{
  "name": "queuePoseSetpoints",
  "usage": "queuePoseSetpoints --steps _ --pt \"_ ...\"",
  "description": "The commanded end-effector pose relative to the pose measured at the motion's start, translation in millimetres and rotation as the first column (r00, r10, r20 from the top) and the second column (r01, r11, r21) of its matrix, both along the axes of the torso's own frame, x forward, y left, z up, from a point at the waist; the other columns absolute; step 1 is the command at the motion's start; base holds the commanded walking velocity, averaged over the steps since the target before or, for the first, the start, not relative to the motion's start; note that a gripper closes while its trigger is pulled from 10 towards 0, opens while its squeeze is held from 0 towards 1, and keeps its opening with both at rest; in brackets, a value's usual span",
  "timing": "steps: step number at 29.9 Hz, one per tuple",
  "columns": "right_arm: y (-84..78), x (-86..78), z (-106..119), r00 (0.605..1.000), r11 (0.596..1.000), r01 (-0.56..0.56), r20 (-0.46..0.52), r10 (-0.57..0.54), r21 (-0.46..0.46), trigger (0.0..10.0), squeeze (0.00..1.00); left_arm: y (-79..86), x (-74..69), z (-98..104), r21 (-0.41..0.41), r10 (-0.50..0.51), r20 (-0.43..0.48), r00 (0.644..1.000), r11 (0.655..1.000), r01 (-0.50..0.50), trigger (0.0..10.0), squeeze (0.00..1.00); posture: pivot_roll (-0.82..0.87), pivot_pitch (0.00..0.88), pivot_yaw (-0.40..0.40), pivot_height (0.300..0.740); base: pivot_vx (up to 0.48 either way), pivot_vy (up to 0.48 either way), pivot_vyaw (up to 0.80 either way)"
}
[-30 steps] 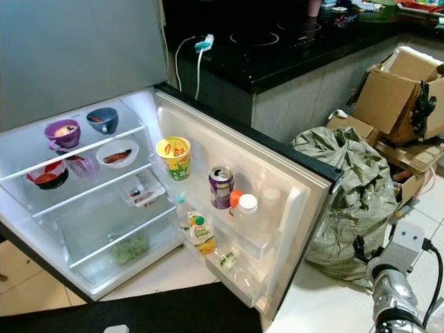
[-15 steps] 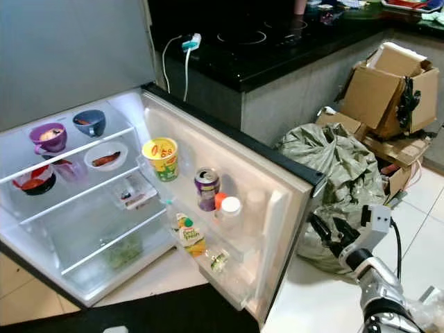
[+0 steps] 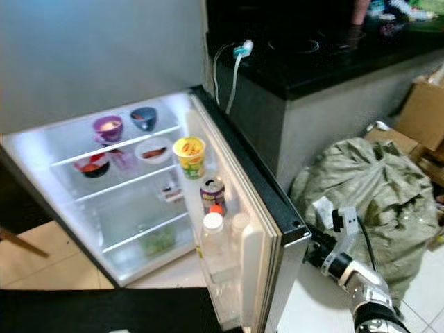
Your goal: Restocking fridge
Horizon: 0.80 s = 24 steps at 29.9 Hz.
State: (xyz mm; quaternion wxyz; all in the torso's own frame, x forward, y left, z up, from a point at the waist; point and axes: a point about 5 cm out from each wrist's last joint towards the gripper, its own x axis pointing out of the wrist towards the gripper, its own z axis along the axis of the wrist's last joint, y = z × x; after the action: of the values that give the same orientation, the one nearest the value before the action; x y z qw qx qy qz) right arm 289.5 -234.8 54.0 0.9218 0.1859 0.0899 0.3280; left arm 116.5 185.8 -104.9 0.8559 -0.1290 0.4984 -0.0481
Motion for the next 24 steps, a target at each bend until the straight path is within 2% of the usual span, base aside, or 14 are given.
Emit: queuePoseSetpoints --steps 1,4,9,24 --pt "11.8 -2.6 -3.6 0.996 0.996 -0.088 -0.013 0.088 -0.009 10.0 0.00 -2.2 -8.4 -2.9 -0.007 -0.009 -0.035 0.999 1.000 0.008 10.0 0.00 -0.05 0.058 0.011 0.740 0.000 0.000 0.77" --pt "21.9 -2.9 -3.0 0.988 0.988 -0.152 -0.004 0.152 -0.008 10.0 0.00 -2.9 -8.8 -3.1 -0.008 -0.013 -0.037 0.999 1.000 0.013 10.0 0.00 -0.05 0.058 0.011 0.740 0.000 0.000 0.77" --pt "26.8 -3.0 -2.4 0.983 0.983 -0.185 0.001 0.185 -0.011 10.0 0.00 -3.3 -9.1 -3.3 -0.008 -0.017 -0.039 0.999 1.000 0.017 10.0 0.00 -0.05 0.058 0.012 0.740 0.000 0.000 0.77" --pt "40.4 -4.2 -4.6 0.975 0.974 -0.222 -0.010 0.221 -0.036 10.0 0.00 -3.8 -10.5 -3.9 -0.005 -0.022 -0.048 0.999 1.000 0.022 10.0 0.00 -0.06 0.054 0.013 0.740 0.000 0.000 0.77"
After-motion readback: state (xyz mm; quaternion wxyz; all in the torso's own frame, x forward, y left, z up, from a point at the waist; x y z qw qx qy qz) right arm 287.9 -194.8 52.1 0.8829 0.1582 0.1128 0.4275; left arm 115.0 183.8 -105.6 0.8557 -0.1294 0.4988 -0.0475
